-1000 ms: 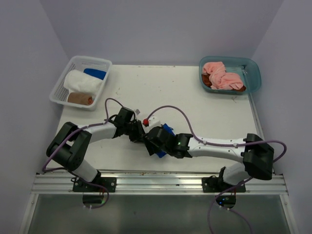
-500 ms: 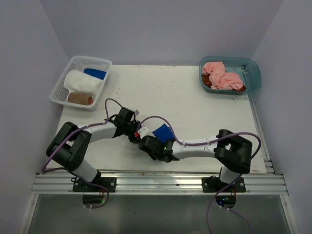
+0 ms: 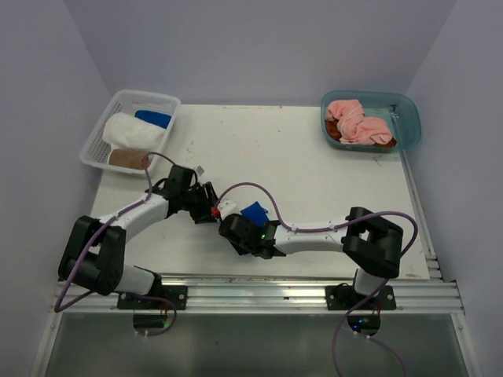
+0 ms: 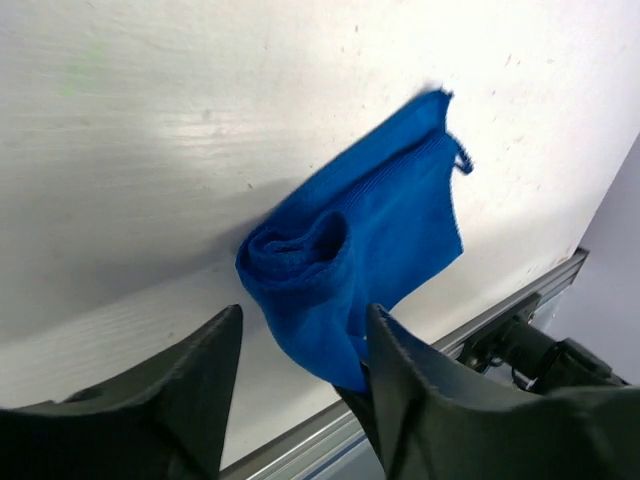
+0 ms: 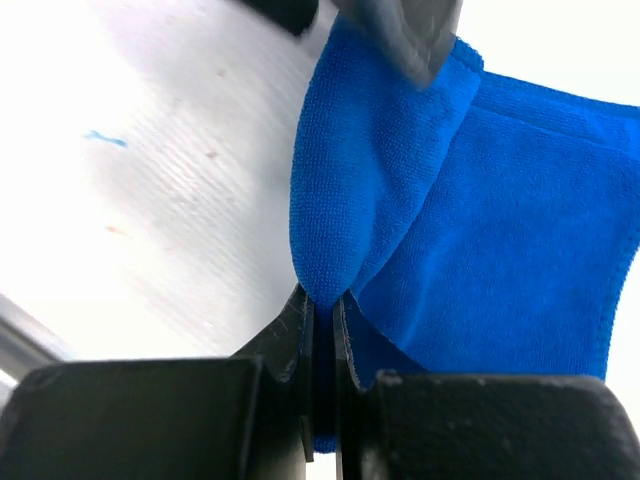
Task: Roll the towels
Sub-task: Roll the towel
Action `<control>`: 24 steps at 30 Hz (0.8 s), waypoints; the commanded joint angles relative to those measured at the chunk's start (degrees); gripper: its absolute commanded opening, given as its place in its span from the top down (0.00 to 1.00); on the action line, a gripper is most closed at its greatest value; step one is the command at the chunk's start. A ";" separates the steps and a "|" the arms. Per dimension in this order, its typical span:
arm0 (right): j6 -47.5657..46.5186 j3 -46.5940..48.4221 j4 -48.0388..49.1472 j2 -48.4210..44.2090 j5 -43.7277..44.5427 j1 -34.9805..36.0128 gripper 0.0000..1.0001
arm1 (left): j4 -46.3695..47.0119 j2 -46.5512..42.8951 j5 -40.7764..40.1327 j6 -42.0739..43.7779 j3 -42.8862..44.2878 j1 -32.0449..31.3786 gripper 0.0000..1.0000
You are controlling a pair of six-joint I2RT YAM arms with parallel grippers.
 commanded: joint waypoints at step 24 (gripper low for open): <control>37.52 -27.12 59.80 1.50 -40.50 -20.93 1.00 | 7.37 -3.80 6.69 -0.82 -5.82 3.78 0.25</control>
